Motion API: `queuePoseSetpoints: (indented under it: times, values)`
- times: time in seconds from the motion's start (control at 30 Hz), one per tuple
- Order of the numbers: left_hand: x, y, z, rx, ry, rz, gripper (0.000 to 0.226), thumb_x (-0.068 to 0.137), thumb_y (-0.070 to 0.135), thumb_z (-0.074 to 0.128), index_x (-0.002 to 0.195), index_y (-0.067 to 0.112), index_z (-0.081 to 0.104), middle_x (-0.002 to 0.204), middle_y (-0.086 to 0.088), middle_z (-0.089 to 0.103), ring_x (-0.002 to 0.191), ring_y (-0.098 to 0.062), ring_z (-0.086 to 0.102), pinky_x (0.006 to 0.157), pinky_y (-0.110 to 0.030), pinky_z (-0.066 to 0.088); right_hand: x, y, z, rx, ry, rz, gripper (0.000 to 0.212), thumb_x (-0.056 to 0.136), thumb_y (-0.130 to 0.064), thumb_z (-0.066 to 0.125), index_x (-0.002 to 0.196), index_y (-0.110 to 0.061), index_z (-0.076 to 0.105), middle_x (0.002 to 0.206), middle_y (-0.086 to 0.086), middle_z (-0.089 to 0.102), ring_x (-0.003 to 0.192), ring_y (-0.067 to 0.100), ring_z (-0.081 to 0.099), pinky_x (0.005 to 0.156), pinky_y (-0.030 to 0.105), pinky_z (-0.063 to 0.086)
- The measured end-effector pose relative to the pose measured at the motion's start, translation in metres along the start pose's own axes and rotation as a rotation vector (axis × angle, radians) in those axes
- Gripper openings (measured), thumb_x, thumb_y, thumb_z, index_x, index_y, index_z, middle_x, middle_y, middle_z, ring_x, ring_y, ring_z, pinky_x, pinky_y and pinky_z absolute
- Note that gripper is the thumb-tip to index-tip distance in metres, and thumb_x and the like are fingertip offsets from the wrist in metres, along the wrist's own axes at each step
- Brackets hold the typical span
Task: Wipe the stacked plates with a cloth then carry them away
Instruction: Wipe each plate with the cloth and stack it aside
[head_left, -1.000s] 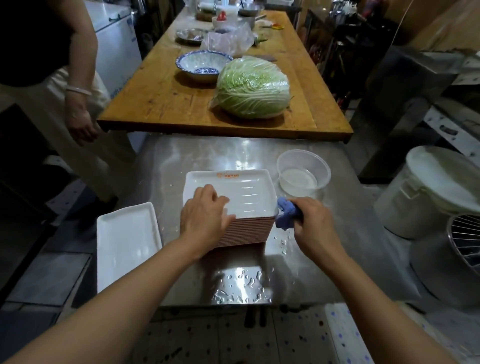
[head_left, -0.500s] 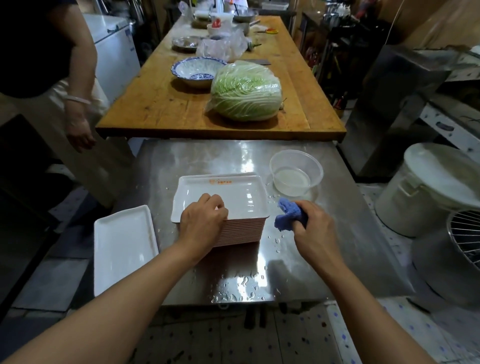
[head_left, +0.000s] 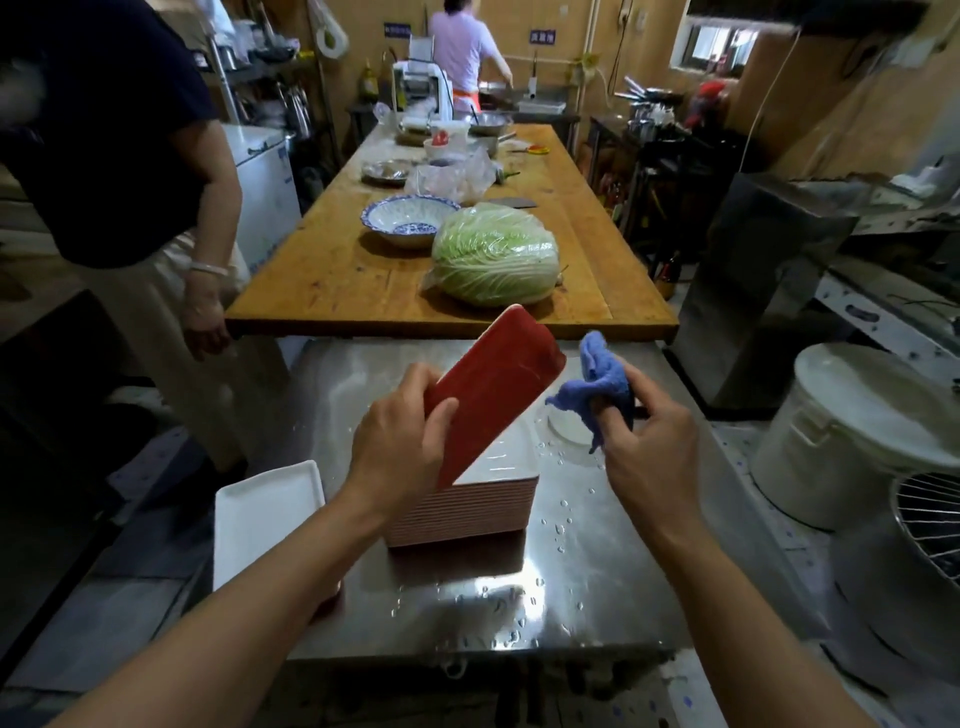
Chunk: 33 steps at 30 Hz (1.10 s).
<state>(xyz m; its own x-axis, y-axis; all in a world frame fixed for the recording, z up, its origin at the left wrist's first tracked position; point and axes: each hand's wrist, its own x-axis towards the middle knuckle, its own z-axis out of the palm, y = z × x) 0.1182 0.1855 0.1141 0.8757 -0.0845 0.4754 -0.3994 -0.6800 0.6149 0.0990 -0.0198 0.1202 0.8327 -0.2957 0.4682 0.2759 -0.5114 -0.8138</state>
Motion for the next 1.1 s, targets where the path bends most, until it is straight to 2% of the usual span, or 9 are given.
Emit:
queuePoseSetpoints:
  times: [0.1, 0.23, 0.4, 0.47, 0.53, 0.7, 0.93, 1.0, 1.1]
  values:
    - [-0.008, 0.009, -0.012, -0.125, 0.018, -0.027, 0.014, 0.084, 0.032, 0.045, 0.087, 0.018, 0.048, 0.068, 0.014, 0.052, 0.063, -0.006, 0.052, 0.059, -0.029, 0.038, 0.003, -0.02, 0.004, 0.035, -0.01, -0.078, 0.037, 0.084, 0.001, 0.06, 0.114, -0.021, 0.063, 0.104, -0.004, 0.065, 0.098, 0.012, 0.061, 0.087, 0.03, 0.051]
    - [-0.02, 0.013, -0.019, -0.243, 0.036, -0.094, 0.014, 0.085, 0.027, 0.051, 0.089, 0.013, 0.054, 0.073, 0.008, 0.057, 0.066, -0.009, 0.054, 0.063, -0.029, 0.041, -0.001, -0.041, 0.018, 0.021, -0.002, -0.252, 0.052, 0.079, 0.008, 0.062, 0.128, -0.007, 0.054, 0.124, 0.002, 0.057, 0.118, 0.017, 0.052, 0.102, 0.025, 0.041]
    - [-0.024, 0.019, -0.024, -0.335, 0.073, -0.164, 0.003, 0.091, 0.012, 0.058, 0.094, 0.012, 0.058, 0.079, 0.003, 0.063, 0.069, -0.009, 0.058, 0.068, -0.031, 0.048, -0.006, -0.059, 0.045, -0.159, -0.152, -0.426, 0.061, 0.081, -0.022, 0.053, 0.139, -0.006, 0.041, 0.146, 0.012, 0.038, 0.137, 0.024, 0.031, 0.113, 0.035, 0.021]
    - [-0.025, 0.021, -0.025, -0.336, 0.077, -0.16, 0.002, 0.091, 0.013, 0.058, 0.093, 0.013, 0.058, 0.076, 0.006, 0.063, 0.065, -0.003, 0.056, 0.065, -0.028, 0.047, -0.003, -0.066, 0.052, -0.113, -0.109, -0.41, 0.055, 0.087, -0.03, 0.044, 0.135, -0.002, 0.044, 0.142, 0.014, 0.042, 0.134, 0.028, 0.034, 0.112, 0.045, 0.023]
    - [-0.025, 0.022, -0.026, -0.361, 0.081, -0.172, 0.003, 0.092, 0.012, 0.057, 0.09, 0.015, 0.058, 0.075, 0.006, 0.062, 0.065, -0.004, 0.056, 0.064, -0.028, 0.047, 0.004, -0.068, 0.056, -0.085, -0.056, -0.45, 0.048, 0.089, -0.026, 0.043, 0.129, 0.001, 0.048, 0.132, 0.018, 0.049, 0.121, 0.033, 0.047, 0.101, 0.052, 0.036]
    - [-0.024, 0.017, -0.03, -0.518, 0.061, -0.261, 0.007, 0.092, 0.014, 0.056, 0.089, 0.02, 0.058, 0.081, -0.004, 0.066, 0.073, -0.019, 0.063, 0.07, -0.04, 0.053, 0.016, -0.053, 0.054, -0.182, -0.147, -0.59, 0.05, 0.095, -0.022, 0.044, 0.14, -0.004, 0.037, 0.131, 0.016, 0.048, 0.115, 0.031, 0.049, 0.095, 0.048, 0.041]
    - [-0.024, 0.014, -0.026, -0.597, 0.057, -0.298, 0.01, 0.094, 0.012, 0.054, 0.089, 0.02, 0.059, 0.075, 0.005, 0.065, 0.064, -0.005, 0.061, 0.062, -0.025, 0.047, 0.011, -0.017, 0.035, -0.083, -0.17, -0.383, 0.054, 0.091, -0.012, 0.047, 0.142, 0.001, 0.031, 0.13, 0.018, 0.045, 0.118, 0.029, 0.045, 0.101, 0.048, 0.039]
    - [-0.022, 0.016, -0.025, -0.603, 0.066, -0.29, 0.011, 0.094, 0.012, 0.054, 0.089, 0.021, 0.059, 0.074, 0.006, 0.065, 0.063, -0.003, 0.06, 0.06, -0.021, 0.047, 0.01, -0.017, 0.035, -0.063, -0.166, -0.305, 0.056, 0.092, -0.017, 0.043, 0.144, -0.002, 0.027, 0.133, 0.017, 0.039, 0.122, 0.027, 0.042, 0.104, 0.04, 0.037]
    - [-0.019, 0.019, -0.02, -0.622, 0.082, -0.299, 0.012, 0.094, 0.011, 0.053, 0.088, 0.02, 0.058, 0.07, 0.008, 0.064, 0.058, -0.001, 0.059, 0.055, -0.018, 0.046, 0.006, -0.018, 0.041, -0.057, -0.126, -0.179, 0.058, 0.097, -0.015, 0.042, 0.148, -0.01, 0.015, 0.139, 0.012, 0.03, 0.122, 0.01, 0.038, 0.096, 0.015, 0.032]
